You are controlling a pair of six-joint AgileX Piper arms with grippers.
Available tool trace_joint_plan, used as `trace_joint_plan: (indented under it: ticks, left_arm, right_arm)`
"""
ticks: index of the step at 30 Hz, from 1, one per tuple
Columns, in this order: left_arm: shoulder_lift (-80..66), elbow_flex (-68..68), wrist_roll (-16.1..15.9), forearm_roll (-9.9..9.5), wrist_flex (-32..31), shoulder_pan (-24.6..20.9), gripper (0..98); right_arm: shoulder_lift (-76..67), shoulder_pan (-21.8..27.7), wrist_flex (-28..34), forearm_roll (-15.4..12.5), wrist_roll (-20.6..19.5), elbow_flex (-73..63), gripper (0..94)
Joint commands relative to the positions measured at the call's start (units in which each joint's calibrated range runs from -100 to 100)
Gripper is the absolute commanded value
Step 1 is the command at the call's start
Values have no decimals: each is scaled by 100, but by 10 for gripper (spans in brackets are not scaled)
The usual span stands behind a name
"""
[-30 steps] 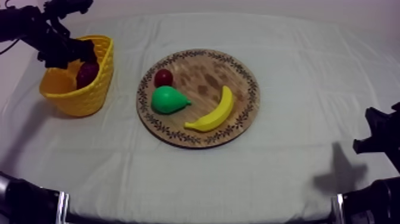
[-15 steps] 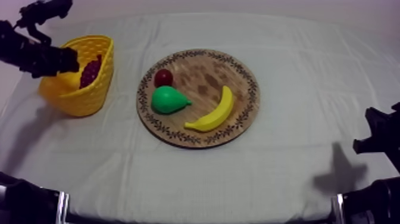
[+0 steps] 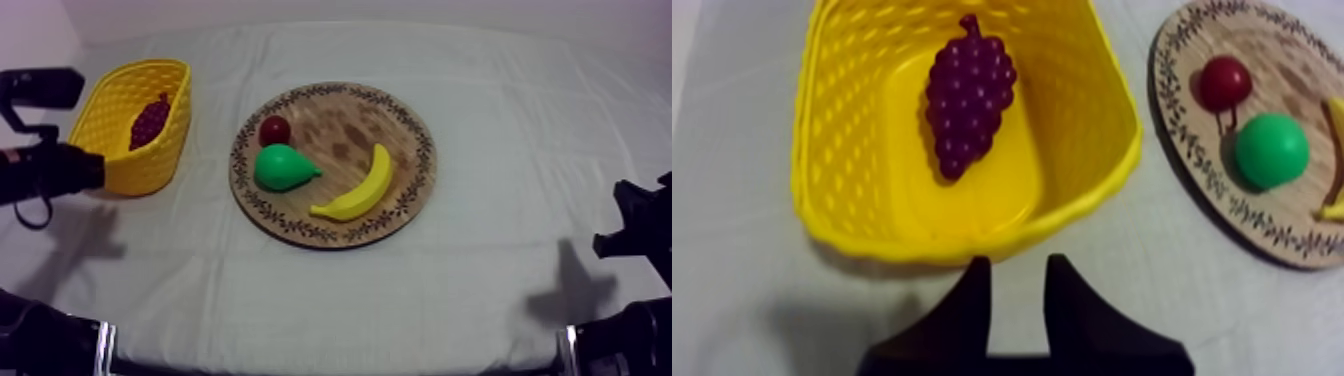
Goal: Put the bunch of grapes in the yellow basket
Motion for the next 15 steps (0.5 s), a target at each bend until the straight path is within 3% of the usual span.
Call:
trace_joint_plan:
  ticks: [1, 4, 8, 15]
  left_arm:
    - [-883, 456, -115, 14, -28, -9, 131]
    - [-1434, 694, -340, 24, 15, 45, 47]
    - [-2162, 970, -563, 9, 113, 194, 11]
    - [-3602, 1385, -345, -173, 398, 262, 1]
  right_arm:
    - [-2, 0, -3, 0, -1, -1, 5]
    - [-2, 0, -3, 0, -1, -1, 5]
    - [-2, 0, -3, 0, -1, -1, 5]
    - [-2, 0, -3, 0, -1, -1, 5]
